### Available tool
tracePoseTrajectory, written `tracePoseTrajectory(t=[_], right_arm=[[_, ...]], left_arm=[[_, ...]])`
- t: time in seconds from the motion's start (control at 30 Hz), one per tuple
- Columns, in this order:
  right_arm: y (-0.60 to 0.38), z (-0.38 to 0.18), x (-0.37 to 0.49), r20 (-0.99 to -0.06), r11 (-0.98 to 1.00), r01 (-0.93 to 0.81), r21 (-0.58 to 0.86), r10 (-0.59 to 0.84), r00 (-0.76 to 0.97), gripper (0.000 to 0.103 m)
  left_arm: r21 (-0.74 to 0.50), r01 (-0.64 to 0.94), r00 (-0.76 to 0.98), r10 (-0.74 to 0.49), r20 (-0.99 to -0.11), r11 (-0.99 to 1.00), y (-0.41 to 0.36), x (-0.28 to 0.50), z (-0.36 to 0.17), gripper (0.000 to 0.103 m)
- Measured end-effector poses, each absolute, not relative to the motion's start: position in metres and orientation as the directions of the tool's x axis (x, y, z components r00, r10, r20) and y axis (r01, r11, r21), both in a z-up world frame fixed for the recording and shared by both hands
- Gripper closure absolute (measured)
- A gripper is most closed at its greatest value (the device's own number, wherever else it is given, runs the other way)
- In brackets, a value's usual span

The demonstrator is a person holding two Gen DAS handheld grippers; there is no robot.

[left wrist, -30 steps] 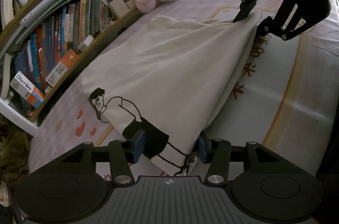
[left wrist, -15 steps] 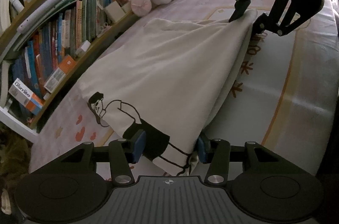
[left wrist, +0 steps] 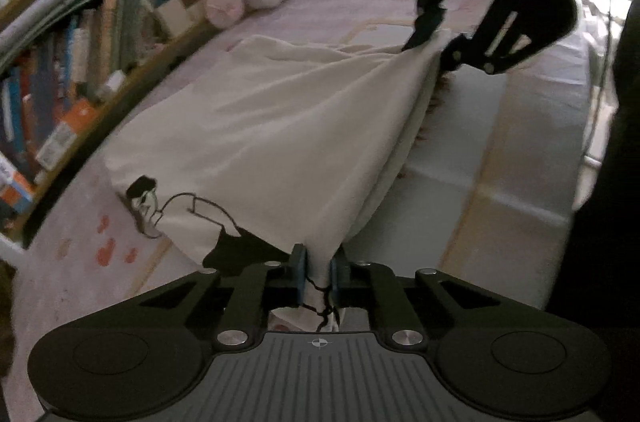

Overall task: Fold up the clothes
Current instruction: 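Lift the shirt with both grippers and fold it over toward the other gripper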

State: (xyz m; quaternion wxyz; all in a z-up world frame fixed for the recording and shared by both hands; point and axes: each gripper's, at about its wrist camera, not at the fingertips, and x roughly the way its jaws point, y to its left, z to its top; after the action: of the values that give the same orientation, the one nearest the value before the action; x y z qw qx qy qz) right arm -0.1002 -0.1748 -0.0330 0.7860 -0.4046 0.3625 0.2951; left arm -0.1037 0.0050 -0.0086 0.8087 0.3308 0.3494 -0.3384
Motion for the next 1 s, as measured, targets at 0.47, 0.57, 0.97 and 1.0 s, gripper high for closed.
tracePoseTrajectory(t=[0.47, 0.57, 0.97, 1.0], right_arm=[[-0.211, 0.023, -0.109, -0.920, 0.641, -0.767, 0.020, 0.311, 0.237, 0.084], [-0.211, 0.030, -0.110, -0.921, 0.637, -0.769, 0.053, 0.330, 0.209, 0.085], [-0.235, 0.106, -0.060, -0.785, 0.702, -0.709, 0.069, 0.477, 0.396, 0.088], [-0.237, 0.107, -0.053, -0.775, 0.708, -0.703, 0.071, 0.483, 0.408, 0.089]], left_arm=[[-0.031, 0.851, 0.257, -0.468, -0.845, 0.524, 0.028, -0.125, 0.045, 0.095], [-0.030, 0.857, 0.251, -0.468, -0.847, 0.515, 0.028, -0.126, 0.048, 0.095], [0.035, 0.751, 0.503, -0.535, -0.679, 0.660, 0.049, -0.073, 0.117, 0.097], [0.033, 0.737, 0.524, -0.540, -0.658, 0.675, 0.050, -0.068, 0.120, 0.097]])
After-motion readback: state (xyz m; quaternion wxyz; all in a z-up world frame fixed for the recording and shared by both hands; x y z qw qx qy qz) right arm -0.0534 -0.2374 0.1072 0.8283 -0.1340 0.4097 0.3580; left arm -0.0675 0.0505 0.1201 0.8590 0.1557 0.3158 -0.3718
